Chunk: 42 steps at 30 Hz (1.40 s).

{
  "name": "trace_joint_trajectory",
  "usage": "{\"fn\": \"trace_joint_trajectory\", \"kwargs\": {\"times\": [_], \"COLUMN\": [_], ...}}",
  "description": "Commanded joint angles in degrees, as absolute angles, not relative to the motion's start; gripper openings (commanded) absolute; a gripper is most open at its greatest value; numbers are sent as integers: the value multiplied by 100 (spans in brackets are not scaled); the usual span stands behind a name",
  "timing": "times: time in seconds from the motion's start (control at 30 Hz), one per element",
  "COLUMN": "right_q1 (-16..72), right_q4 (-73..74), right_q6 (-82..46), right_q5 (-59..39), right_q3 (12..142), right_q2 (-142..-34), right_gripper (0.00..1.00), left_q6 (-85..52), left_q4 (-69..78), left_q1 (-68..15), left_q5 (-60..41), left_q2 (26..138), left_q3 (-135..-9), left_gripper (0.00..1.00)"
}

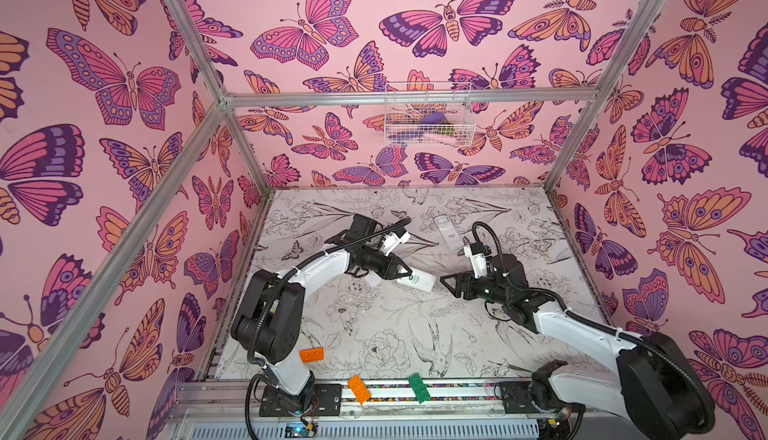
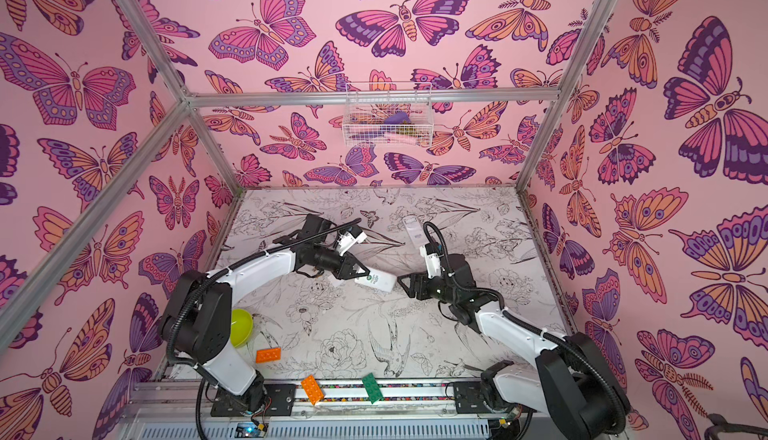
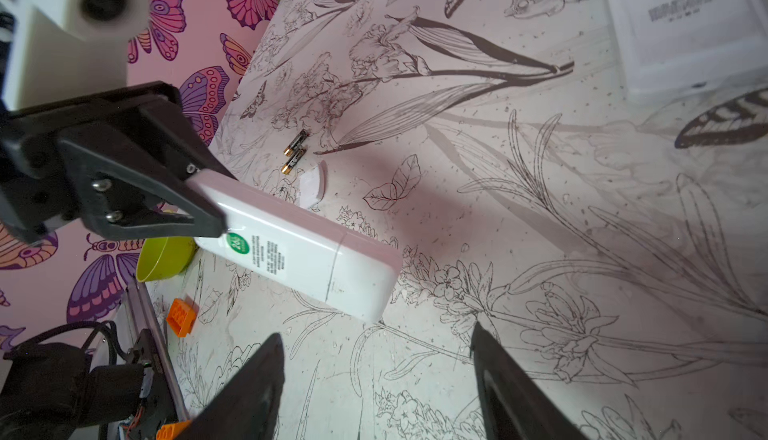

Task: Unload the batteries from the remote control

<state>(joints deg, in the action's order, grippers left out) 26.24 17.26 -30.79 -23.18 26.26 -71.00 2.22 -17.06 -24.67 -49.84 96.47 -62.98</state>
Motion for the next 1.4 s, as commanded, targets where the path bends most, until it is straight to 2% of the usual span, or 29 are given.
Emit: {"fn": "trace_joint_trajectory", "kwargs": {"times": [0.0, 0.2, 0.33, 0.47, 0.8, 1.13, 1.2, 1.37], "right_q1": [2661, 2707, 2707, 2725, 2723, 2664, 2663, 2665], "right_q4": [2536, 3994, 4054, 4316, 4114, 3906, 3994, 4851], "right_q6": [-3991, -4457, -4333, -4374, -4168, -4005, -4029, -4482], "right_q5": [-2338, -2847, -3145, -3313, -3313, -3112, -3210, -3532], "right_q3": [2424, 2340, 2568, 2697, 2894, 2836, 2857, 2833], "right_q2": [-7445, -8104, -8354, -8534, -8850, -8724, -8794, -8908], "right_gripper": [74, 74, 72, 66, 40, 27, 29, 51], "left_q6": [-452, -594, -618, -641, -602, -656, -641, -612], "left_q4": [-793, -501, -370, -346, -333, -365, -293, -243], "left_q1": [-2360, -2320, -2307, -2281, -2181, -2060, -2065, -2048], "left_q5": [-5558, -5915, -6012, -6118, -5985, -5968, -5989, -6391], "left_q2": [9657, 9635, 9607, 9614, 9614, 9607, 9615, 9602], "left_q3": [-6098, -5976, -5941, -5927, -5932, -5950, -5917, -5903], "left_gripper": [0, 0, 0, 0, 0, 0, 0, 0]}}
